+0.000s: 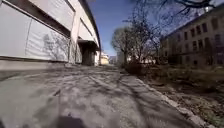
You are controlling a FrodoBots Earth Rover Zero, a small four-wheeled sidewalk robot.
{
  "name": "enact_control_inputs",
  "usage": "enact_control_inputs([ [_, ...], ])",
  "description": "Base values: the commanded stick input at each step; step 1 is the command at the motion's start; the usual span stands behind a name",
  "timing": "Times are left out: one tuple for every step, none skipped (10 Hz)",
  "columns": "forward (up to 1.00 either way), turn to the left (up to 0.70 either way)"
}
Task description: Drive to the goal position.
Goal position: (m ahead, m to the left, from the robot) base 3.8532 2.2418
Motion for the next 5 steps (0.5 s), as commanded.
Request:
enact_control_inputs([
  [1.0,0.4],
  [1.0,0.4],
  [1.0,0.3],
  [1.0,0.0],
  [1.0,0.0],
])
